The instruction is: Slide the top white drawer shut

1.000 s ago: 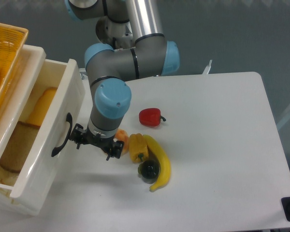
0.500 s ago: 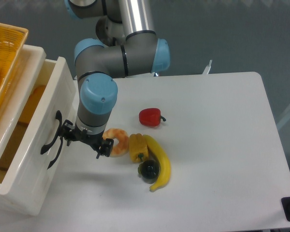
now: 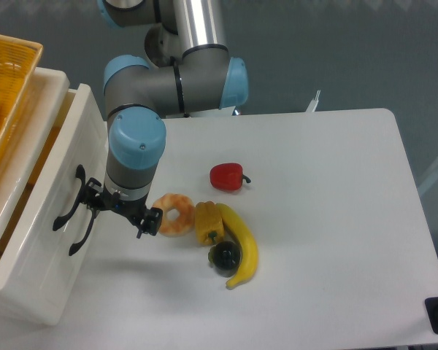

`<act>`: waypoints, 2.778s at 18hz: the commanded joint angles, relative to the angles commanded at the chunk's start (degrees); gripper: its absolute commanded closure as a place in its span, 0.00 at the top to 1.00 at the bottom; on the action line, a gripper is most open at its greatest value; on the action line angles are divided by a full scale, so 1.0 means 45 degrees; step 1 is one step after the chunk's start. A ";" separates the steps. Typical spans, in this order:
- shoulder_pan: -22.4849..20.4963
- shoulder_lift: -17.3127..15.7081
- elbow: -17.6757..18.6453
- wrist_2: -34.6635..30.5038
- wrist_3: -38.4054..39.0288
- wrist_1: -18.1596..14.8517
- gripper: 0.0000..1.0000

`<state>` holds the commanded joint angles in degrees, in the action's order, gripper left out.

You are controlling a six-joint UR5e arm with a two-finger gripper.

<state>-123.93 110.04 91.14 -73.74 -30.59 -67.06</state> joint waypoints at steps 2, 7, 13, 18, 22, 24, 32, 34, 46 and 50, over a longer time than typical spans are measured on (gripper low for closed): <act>0.0039 0.0000 0.0000 0.0000 -0.0019 0.0000 1.00; 0.0078 0.0000 0.0000 0.0000 -0.0078 0.0000 1.00; 0.0079 0.0019 0.0020 0.0000 -0.0078 0.0020 1.00; 0.0098 0.0020 0.0039 0.0000 -0.0078 0.0020 1.00; 0.0098 0.0020 0.0039 0.0020 -0.0078 0.0020 1.00; 0.0098 0.0020 0.0039 0.0020 -0.0078 0.0020 1.00; 0.0079 0.0059 -0.0059 0.0020 -0.0156 0.0020 1.00; 0.0020 0.0059 -0.0078 0.0019 -0.0448 0.0020 1.00; -0.2068 -0.0136 -0.0781 0.0000 -0.4971 0.0000 1.00; -0.2870 -0.0526 -0.0762 -0.0039 -0.7398 -0.0038 1.00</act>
<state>-136.84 107.67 87.71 -73.91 -63.88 -67.23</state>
